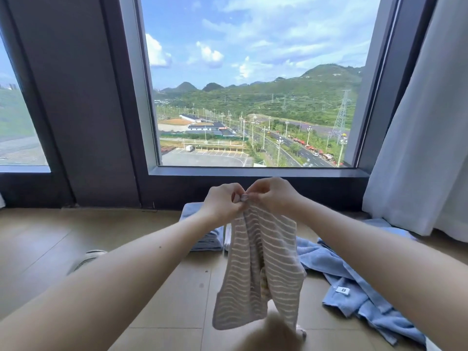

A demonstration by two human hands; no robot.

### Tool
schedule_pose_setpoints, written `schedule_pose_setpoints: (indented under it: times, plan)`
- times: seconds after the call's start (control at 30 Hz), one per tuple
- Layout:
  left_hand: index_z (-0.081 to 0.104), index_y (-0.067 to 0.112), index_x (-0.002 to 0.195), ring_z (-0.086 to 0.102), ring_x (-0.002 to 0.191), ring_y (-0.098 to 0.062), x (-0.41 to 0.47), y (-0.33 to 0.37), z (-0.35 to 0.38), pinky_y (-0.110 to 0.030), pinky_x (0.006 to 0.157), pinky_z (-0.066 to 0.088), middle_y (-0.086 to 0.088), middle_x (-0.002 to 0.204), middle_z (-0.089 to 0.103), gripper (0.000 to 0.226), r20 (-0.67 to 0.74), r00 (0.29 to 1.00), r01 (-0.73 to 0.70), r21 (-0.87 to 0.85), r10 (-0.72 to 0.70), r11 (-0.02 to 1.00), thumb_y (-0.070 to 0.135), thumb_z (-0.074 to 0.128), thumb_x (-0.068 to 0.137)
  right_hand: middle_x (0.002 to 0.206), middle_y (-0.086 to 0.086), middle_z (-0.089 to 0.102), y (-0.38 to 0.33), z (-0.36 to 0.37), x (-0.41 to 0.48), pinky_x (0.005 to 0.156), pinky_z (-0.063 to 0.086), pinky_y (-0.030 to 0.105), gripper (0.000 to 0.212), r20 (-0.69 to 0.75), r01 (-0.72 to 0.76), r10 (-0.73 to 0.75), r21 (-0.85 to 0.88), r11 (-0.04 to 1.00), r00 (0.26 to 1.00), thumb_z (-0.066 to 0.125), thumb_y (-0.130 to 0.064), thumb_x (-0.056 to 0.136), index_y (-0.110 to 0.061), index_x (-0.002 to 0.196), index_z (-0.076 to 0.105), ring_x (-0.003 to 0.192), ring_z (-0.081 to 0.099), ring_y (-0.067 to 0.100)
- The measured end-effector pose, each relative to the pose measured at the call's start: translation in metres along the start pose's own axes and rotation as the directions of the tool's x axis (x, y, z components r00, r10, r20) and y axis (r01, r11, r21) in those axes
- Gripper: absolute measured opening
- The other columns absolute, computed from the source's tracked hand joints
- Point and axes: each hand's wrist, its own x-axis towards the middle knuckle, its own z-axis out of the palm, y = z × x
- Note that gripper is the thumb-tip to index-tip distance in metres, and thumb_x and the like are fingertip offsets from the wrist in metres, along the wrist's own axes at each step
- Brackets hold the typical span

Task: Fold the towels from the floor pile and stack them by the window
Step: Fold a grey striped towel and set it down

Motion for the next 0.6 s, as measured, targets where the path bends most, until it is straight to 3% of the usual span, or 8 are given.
schedule_pose_setpoints:
  times: [0.13,0.27,0.37,0.47,0.6]
  plan:
    - [0.065,0.01,0.099,0.047,0.07,-0.011,0.005,-0.002,-0.005,-0.024,0.066,0.04,0.009,0.067,0.048,0.014,-0.135,0.99,0.025,-0.053,-0.032,0.998,0.019,0.061,0.088,0.083,-0.004,0.065,0.001,-0.008,0.0,0.06,0.045,0.015,0.013,-0.016,-0.008,0.009,0.066,0.998,1.0,0.071,-0.029,0.08,-0.019,0.083,0.063,0.072,0.06,0.007]
    - [0.064,0.013,0.1,0.051,0.072,-0.013,0.009,-0.006,-0.019,-0.021,0.062,0.042,0.004,0.075,0.054,0.013,-0.186,0.969,0.126,-0.192,-0.162,0.973,0.018,0.061,0.088,0.076,-0.005,0.061,0.018,-0.017,-0.009,0.062,0.041,0.019,0.011,0.192,-0.085,0.11,-0.136,0.987,0.975,0.066,-0.028,0.083,-0.017,0.082,0.066,0.07,0.055,0.007]
    - [0.064,0.013,0.1,0.054,0.079,-0.016,0.009,-0.016,-0.028,-0.021,0.062,0.042,0.005,0.077,0.055,0.014,-0.212,0.949,0.196,-0.178,-0.232,0.964,0.018,0.063,0.087,0.073,-0.006,0.062,0.028,-0.025,-0.013,0.062,0.04,0.017,0.014,0.143,-0.098,0.125,-0.186,0.978,0.982,0.063,-0.027,0.085,-0.018,0.076,0.067,0.069,0.054,0.005]
    - [0.063,0.017,0.11,0.054,0.078,-0.011,0.004,-0.022,-0.026,-0.016,0.061,0.041,0.003,0.088,0.057,0.026,-0.091,0.969,0.221,-0.088,-0.229,0.971,0.017,0.066,0.083,0.082,-0.003,0.067,0.023,-0.029,-0.013,0.064,0.044,0.015,0.008,0.072,-0.06,0.072,-0.166,0.984,0.995,0.065,-0.025,0.086,-0.019,0.085,0.07,0.073,0.057,0.005]
    - [0.059,0.026,0.119,0.054,0.071,-0.003,-0.003,-0.011,-0.016,-0.011,0.063,0.043,0.008,0.081,0.057,0.04,0.124,0.986,0.129,-0.112,-0.115,0.985,0.016,0.067,0.081,0.087,0.0,0.067,0.013,-0.021,-0.011,0.066,0.045,0.017,0.016,0.039,0.005,0.002,-0.169,0.986,0.999,0.066,-0.026,0.086,-0.016,0.096,0.072,0.076,0.058,0.01]
